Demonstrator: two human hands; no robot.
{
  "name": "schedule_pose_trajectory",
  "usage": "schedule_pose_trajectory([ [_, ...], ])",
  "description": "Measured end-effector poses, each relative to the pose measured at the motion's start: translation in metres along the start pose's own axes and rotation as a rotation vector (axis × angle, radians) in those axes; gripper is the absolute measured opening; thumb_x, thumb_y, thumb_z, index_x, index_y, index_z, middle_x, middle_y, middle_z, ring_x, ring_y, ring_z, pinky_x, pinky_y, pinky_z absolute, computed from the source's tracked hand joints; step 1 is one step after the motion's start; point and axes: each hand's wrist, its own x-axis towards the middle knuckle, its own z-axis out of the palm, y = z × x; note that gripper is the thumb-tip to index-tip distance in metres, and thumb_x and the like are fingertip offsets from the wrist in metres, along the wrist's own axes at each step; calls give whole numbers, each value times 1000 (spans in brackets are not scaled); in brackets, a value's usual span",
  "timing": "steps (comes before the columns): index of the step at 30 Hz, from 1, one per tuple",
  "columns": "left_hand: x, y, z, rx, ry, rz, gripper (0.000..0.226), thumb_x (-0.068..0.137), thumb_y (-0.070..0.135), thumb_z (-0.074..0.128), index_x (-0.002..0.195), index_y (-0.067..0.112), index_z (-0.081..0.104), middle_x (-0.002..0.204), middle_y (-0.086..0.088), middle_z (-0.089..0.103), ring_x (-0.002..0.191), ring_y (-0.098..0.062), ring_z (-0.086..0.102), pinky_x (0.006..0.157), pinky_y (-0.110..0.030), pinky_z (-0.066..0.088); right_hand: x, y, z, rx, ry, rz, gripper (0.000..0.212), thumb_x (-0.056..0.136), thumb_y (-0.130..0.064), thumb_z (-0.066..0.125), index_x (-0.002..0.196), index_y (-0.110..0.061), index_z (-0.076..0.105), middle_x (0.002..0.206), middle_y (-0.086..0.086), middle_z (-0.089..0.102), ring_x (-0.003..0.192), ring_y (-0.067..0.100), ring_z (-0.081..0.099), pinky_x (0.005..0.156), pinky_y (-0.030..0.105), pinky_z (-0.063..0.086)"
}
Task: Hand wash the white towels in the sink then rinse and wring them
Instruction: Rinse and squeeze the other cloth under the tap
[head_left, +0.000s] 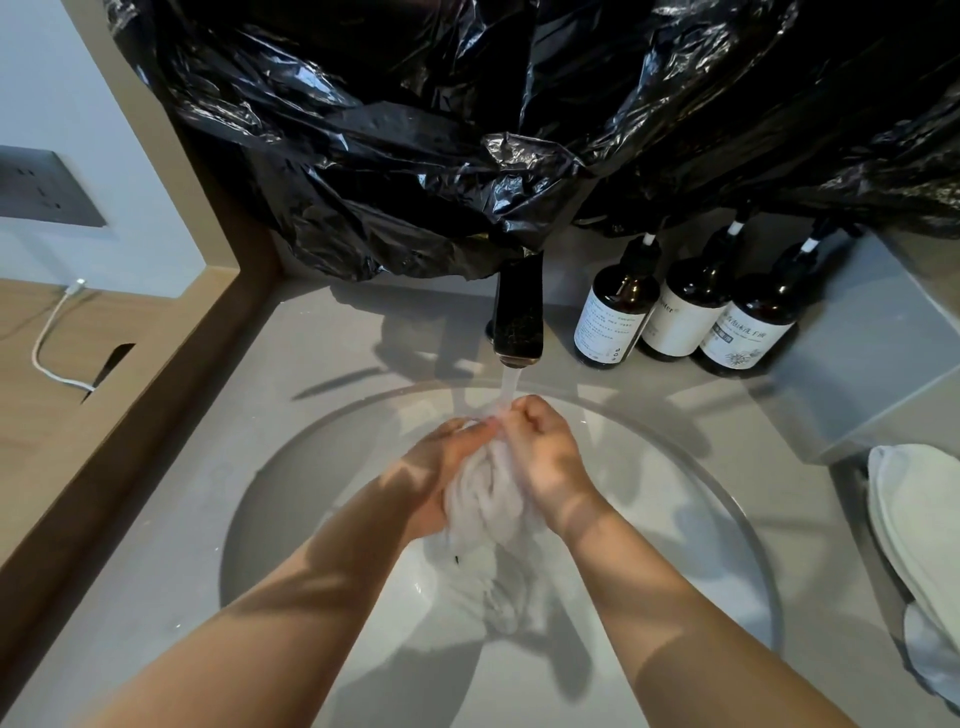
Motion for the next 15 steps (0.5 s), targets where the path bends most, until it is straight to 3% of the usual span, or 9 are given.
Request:
schedule_pose_trajectory([
  [3,0,8,-6,-150,128,-59,37,98,35,44,96,3,62,84,-15,67,73,-28,63,67,-33,50,-4,-1,-13,20,-41,21,23,94,-30,57,76,-19,48,70,-4,49,63,9,45,59,16,40],
  [6,-2,16,-15,-342,178,-124,37,90,40,56,92,4,65,100,-19,67,93,-34,64,85,-44,50,-16,8,-26,-190,-399,135,18,88,-32,66,81,-20,54,65,-10,53,54,3,48,49,10,37],
  [9,-3,15,-22,-361,136,-89,49,88,40,57,55,5,69,69,-14,67,65,-29,66,81,-41,49,-16,15,-37,-278,-499,181,21,85,-29,69,68,-23,60,54,-15,56,49,0,53,51,9,39],
  [11,-9,17,-24,-410,46,-38,56,90,40,51,48,7,68,57,-10,66,53,-24,66,72,-35,53,-12,14,-44,-301,-488,205,9,86,-28,69,81,-21,66,72,-9,64,64,4,58,60,9,42],
  [12,-7,16,-27,-399,16,8,58,92,40,47,50,7,69,59,-10,67,55,-23,67,69,-33,56,-10,15,-48,-307,-467,209,17,87,-31,68,96,-17,66,92,-4,67,78,8,60,70,12,42],
  [14,-6,15,-34,-309,31,148,59,92,43,46,68,-6,70,76,-25,69,76,-29,69,80,-42,55,-7,11,-52,-208,-360,222,42,91,-37,60,126,-14,51,130,-2,54,104,11,56,86,20,38],
  [15,-4,14,-35,-278,13,192,62,89,46,52,81,-15,64,86,-37,63,86,-35,63,89,-53,49,-8,8,-49,-105,-300,204,47,94,-37,56,134,-18,44,135,-6,47,110,9,51,89,22,37],
])
